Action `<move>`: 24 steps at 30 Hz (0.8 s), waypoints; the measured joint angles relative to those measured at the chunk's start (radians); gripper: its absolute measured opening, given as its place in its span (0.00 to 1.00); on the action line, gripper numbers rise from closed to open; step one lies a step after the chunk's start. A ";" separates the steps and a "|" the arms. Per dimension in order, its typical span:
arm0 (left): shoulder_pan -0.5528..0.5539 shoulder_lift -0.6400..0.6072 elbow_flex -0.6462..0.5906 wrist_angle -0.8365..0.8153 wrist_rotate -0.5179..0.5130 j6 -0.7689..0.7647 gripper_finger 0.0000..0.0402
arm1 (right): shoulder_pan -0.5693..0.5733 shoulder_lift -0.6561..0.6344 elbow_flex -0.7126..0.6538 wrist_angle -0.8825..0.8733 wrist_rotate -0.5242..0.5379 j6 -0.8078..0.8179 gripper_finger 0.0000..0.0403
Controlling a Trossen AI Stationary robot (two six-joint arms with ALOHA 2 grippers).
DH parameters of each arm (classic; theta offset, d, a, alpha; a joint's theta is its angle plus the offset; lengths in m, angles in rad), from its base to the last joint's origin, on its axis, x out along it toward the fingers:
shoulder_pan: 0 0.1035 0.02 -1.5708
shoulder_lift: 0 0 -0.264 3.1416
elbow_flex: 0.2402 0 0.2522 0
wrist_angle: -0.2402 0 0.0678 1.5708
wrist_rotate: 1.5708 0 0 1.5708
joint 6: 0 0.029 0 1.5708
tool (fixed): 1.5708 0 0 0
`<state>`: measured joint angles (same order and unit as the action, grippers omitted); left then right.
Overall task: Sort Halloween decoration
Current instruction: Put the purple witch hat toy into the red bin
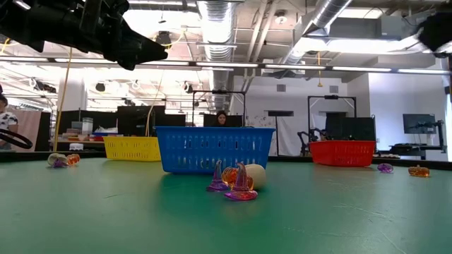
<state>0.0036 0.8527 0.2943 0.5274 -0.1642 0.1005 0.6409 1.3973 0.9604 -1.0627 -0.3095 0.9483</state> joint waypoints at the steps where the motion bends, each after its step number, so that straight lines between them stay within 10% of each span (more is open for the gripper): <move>1: 0.000 0.000 0.000 0.000 0.000 0.000 0.33 | -0.023 -0.029 0.000 -0.029 0.060 -0.026 0.05; 11: 0.000 0.000 0.000 0.000 0.000 -0.001 0.33 | -0.531 -0.159 0.001 -0.157 0.556 -0.413 0.05; 24: 0.000 0.000 0.000 -0.002 0.000 -0.008 0.33 | -1.295 -0.040 0.001 0.135 0.576 -0.802 0.11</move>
<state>0.0036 0.8524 0.2943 0.5254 -0.1646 0.0929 -0.6545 1.3571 0.9611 -0.9276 0.2667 0.1462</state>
